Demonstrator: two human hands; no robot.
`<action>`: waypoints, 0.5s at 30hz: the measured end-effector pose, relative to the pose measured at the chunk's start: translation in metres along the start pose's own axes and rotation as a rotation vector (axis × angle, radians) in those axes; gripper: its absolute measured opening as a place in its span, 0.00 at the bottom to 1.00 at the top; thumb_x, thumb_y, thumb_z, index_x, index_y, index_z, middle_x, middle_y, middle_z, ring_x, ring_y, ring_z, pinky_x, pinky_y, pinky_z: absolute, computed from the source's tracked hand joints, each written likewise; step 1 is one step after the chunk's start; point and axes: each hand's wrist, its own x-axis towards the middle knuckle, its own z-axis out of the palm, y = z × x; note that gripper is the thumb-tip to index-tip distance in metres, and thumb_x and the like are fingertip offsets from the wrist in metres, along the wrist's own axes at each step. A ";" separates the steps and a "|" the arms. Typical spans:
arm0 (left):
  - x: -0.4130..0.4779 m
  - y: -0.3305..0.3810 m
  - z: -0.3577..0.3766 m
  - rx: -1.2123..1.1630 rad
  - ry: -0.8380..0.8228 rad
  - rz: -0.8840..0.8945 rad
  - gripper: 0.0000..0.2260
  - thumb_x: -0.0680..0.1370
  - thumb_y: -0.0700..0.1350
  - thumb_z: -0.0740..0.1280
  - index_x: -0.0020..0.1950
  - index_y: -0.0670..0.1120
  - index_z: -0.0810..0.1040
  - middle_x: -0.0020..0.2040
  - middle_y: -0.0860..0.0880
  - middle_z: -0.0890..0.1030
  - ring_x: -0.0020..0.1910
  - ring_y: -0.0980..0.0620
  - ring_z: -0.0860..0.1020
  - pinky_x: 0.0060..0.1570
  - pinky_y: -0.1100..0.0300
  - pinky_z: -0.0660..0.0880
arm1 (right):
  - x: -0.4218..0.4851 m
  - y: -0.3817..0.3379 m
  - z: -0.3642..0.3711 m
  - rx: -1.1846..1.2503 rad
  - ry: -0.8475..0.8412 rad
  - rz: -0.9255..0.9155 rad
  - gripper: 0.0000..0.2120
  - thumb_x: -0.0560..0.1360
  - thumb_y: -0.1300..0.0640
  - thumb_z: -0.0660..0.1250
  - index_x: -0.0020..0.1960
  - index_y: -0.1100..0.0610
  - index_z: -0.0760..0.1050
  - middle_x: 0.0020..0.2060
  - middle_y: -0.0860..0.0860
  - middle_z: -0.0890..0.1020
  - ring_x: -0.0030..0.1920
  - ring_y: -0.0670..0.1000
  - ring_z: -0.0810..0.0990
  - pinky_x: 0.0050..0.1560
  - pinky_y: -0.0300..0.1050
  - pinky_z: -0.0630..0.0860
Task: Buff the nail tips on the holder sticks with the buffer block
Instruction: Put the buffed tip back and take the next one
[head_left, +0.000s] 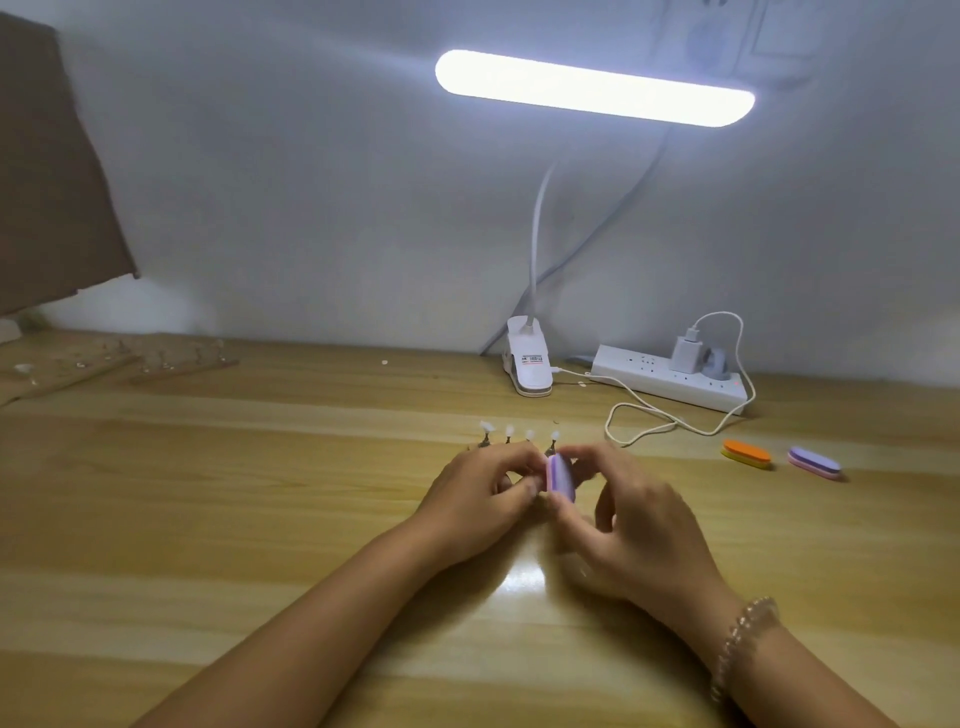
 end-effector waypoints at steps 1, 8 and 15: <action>0.000 0.000 0.000 0.008 -0.002 -0.001 0.09 0.79 0.42 0.66 0.49 0.56 0.81 0.42 0.60 0.81 0.32 0.58 0.73 0.41 0.55 0.73 | 0.000 0.000 0.001 -0.025 -0.025 0.026 0.14 0.71 0.47 0.70 0.55 0.43 0.74 0.43 0.37 0.78 0.32 0.36 0.71 0.34 0.39 0.66; -0.005 0.003 0.000 -0.075 0.039 -0.012 0.09 0.81 0.40 0.64 0.49 0.54 0.78 0.47 0.58 0.83 0.35 0.63 0.77 0.46 0.53 0.77 | -0.002 0.003 -0.009 -0.227 -0.111 0.287 0.07 0.68 0.45 0.65 0.43 0.45 0.69 0.40 0.42 0.76 0.41 0.50 0.76 0.37 0.44 0.68; -0.010 0.006 0.001 -0.090 0.044 0.007 0.05 0.78 0.47 0.65 0.52 0.54 0.70 0.46 0.59 0.83 0.34 0.63 0.77 0.40 0.58 0.72 | 0.002 -0.014 -0.007 -0.037 -0.112 0.018 0.13 0.71 0.52 0.74 0.54 0.44 0.79 0.42 0.42 0.77 0.43 0.46 0.76 0.45 0.51 0.72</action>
